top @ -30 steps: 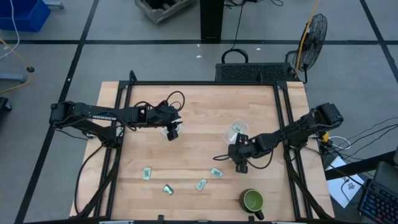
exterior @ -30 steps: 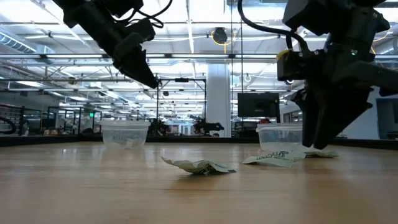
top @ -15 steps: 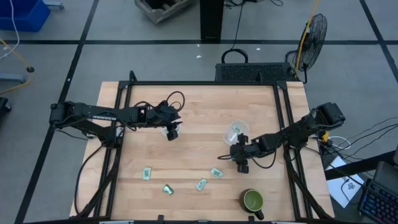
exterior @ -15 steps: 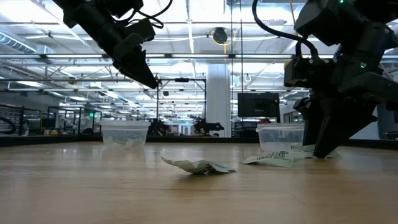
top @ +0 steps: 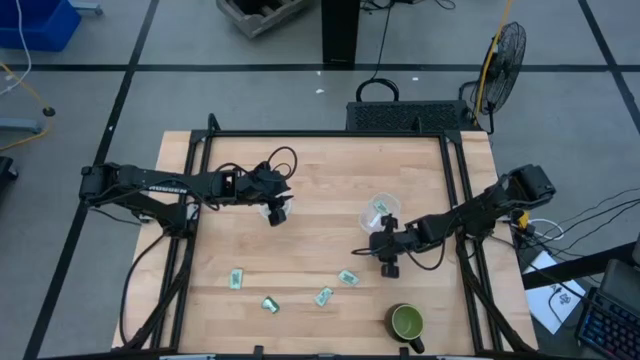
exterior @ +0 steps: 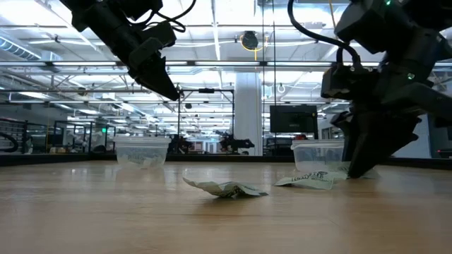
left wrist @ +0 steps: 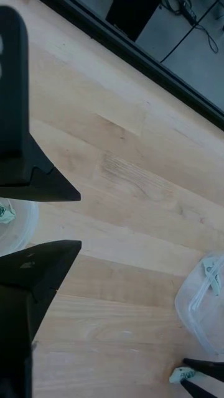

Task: Pick and place Stevia / Truvia into bins
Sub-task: Put the white stevia packet into the right transparent container, then put the white stevia packet into the left transparent container

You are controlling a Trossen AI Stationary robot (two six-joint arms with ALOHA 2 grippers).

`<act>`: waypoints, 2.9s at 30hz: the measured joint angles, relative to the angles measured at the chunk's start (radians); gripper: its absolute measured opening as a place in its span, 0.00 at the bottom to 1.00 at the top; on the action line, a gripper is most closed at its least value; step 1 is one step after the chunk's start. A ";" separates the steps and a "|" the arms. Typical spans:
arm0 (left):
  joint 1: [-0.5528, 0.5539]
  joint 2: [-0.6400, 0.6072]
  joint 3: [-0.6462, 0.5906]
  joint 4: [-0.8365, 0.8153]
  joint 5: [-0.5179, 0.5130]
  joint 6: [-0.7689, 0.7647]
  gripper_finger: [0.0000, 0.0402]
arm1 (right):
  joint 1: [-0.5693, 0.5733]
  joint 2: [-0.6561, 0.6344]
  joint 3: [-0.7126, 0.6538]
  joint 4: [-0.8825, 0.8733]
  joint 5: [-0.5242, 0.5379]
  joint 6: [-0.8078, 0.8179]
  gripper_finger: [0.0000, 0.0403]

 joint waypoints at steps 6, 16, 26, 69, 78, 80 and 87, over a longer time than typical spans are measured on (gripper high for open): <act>0.000 0.000 0.000 0.000 0.000 0.000 0.29 | 0.000 -0.001 -0.002 0.070 -0.002 -0.001 0.10; 0.000 0.000 0.000 -0.001 0.000 0.000 0.29 | -0.002 -0.022 -0.002 0.211 0.137 -0.083 0.03; 0.000 0.000 0.000 -0.001 0.000 0.000 0.29 | -0.016 -0.213 0.000 0.056 0.480 -0.116 0.01; 0.000 0.000 0.000 0.001 0.000 0.014 0.29 | -0.285 -0.220 0.000 -0.216 0.151 0.102 0.24; -0.002 0.000 0.000 -0.002 0.056 0.013 0.29 | -0.274 -0.249 0.000 0.083 0.150 -0.050 0.28; -0.004 0.000 0.000 -0.003 0.125 0.013 0.29 | -0.267 -0.271 0.001 0.137 0.150 -0.072 0.27; -0.059 0.000 0.000 -0.219 0.497 0.001 0.29 | -0.225 -0.323 0.001 0.261 0.149 -0.072 0.25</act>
